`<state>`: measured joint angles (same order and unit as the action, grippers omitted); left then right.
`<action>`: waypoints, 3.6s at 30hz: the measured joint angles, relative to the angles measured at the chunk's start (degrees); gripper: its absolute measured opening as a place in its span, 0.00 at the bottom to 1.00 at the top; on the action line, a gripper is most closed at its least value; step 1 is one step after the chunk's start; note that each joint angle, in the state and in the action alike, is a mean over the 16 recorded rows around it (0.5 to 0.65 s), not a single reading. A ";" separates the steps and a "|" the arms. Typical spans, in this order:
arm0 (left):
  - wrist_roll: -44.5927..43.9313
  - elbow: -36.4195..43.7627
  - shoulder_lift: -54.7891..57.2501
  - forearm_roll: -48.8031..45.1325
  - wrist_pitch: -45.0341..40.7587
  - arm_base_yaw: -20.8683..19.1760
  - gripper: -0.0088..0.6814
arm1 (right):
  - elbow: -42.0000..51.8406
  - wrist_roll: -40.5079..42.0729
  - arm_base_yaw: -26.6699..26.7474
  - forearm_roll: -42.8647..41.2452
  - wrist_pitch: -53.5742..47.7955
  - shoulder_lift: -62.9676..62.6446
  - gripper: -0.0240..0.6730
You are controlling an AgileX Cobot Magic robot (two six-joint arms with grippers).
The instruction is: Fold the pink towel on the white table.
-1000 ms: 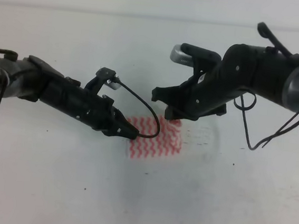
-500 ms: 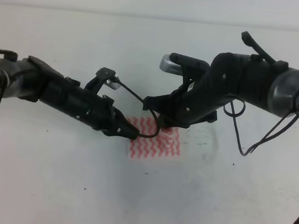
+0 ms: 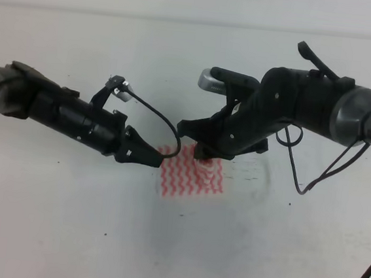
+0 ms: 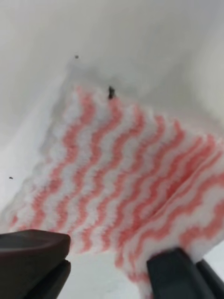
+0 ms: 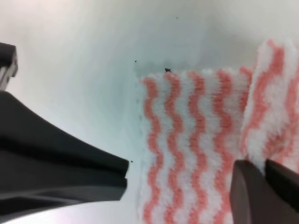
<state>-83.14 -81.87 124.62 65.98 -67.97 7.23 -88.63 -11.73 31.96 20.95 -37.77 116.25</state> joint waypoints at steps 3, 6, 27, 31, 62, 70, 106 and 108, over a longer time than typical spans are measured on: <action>0.01 0.00 0.01 -0.03 0.02 -0.11 0.01 | -0.10 0.00 0.00 0.06 0.15 0.00 0.01; 0.02 0.01 -0.02 0.02 0.30 -0.03 0.01 | -0.19 0.00 0.00 0.11 0.28 0.00 0.01; -0.13 0.09 0.05 0.08 2.46 0.79 0.01 | -0.50 -0.01 0.01 0.39 -0.33 -0.07 0.01; -0.27 0.09 0.07 0.01 3.08 1.31 0.01 | -0.51 -0.02 0.01 0.41 -0.35 -0.10 0.01; 0.16 0.09 2.79 -1.84 4.51 2.74 0.01 | -0.55 0.52 0.52 1.28 -1.45 -0.10 0.01; 0.16 0.09 2.79 -1.84 4.53 2.74 0.01 | -0.84 1.14 1.37 2.03 -1.66 -0.10 0.01; -10.10 0.01 2.79 -0.18 -1.07 2.12 0.01 | -1.66 1.75 1.77 2.88 -1.66 1.14 0.01; -12.16 0.01 2.80 0.07 -2.02 2.05 0.01 | -1.66 1.77 1.77 2.87 -1.66 1.14 0.01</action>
<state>-95.30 -81.86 127.42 66.05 -69.99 9.28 -90.29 -9.97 33.73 23.82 -39.43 117.39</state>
